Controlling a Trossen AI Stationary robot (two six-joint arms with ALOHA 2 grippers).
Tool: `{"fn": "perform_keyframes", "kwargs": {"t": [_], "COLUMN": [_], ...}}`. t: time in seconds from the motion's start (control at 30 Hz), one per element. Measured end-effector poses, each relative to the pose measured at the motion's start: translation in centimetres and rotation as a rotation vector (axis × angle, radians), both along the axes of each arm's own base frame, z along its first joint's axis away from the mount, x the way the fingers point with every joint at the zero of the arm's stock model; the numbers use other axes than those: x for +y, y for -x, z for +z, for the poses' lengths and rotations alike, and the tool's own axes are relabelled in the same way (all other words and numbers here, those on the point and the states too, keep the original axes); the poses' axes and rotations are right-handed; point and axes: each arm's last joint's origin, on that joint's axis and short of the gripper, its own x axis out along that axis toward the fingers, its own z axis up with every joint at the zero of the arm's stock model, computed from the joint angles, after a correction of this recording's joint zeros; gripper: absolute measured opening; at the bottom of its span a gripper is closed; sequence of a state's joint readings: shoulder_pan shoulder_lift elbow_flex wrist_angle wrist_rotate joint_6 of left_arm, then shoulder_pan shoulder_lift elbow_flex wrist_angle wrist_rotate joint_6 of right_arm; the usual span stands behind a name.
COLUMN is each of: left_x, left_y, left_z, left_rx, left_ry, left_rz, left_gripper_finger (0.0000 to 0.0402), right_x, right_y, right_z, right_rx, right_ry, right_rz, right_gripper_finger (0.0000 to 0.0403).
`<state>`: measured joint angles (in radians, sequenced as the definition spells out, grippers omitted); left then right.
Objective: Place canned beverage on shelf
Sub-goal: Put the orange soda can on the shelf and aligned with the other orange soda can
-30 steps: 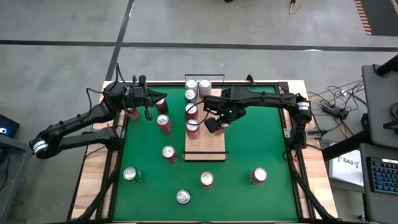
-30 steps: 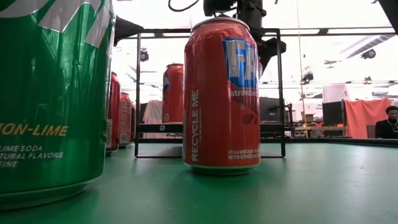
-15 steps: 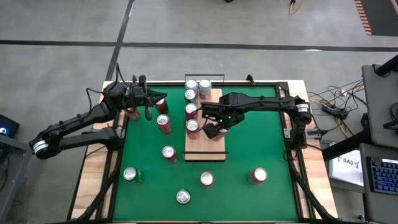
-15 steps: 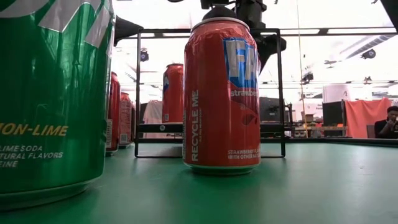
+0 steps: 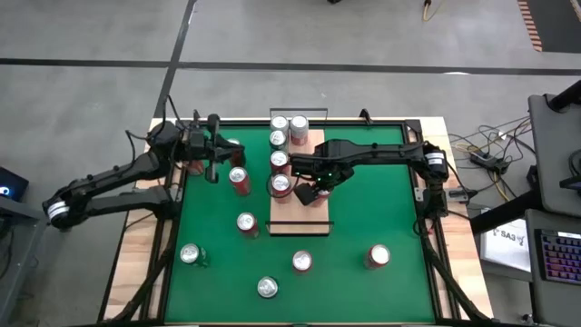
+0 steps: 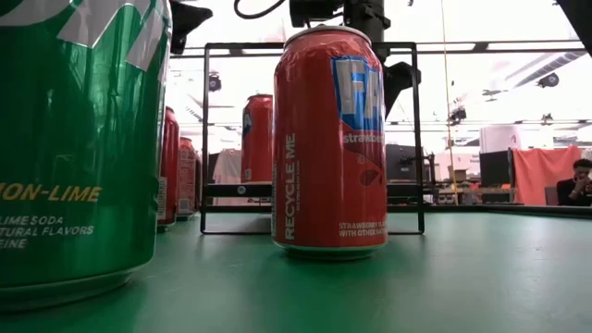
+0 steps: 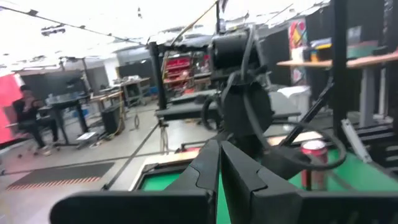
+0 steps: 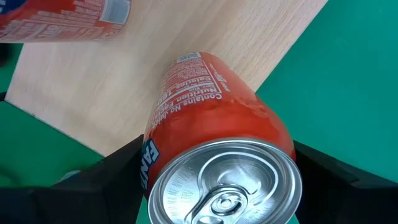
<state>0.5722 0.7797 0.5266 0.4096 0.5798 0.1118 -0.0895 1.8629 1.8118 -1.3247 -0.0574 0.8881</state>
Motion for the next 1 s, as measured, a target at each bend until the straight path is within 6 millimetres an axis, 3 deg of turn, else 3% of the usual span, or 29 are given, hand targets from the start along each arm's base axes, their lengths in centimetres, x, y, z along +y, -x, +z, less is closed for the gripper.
{"fn": "perform_keyframes", "kwargs": {"t": [0.3, 0.5, 0.77, 1.0], "left_x": [-1.1, -1.6, -3.3, -5.2], "left_y": [-1.8, -3.0, -4.2, -4.7], "left_z": [-0.2, -0.9, -1.4, -1.8], "left_rx": [-0.026, 0.004, 0.027, 0.055], "left_ry": [-0.014, 0.066, 0.123, 0.151], "left_rz": [-0.095, -0.093, -0.060, 0.006], "left_gripper_finger": [0.0000, 0.0000, 0.0000, 0.0000], "right_x": [-0.1, -0.1, -0.2, -0.4], "right_y": [-0.3, -0.3, -0.6, -1.0], "right_z": [0.0, 0.1, 0.2, 2.6], "right_rx": [-0.035, -0.040, -0.081, -0.164], "right_ry": [0.015, 0.022, 0.042, 0.106], "right_rz": [0.053, 0.093, 0.142, 0.242], "right_gripper_finger": [0.0296, 0.0353, 0.0365, 0.0367]}}
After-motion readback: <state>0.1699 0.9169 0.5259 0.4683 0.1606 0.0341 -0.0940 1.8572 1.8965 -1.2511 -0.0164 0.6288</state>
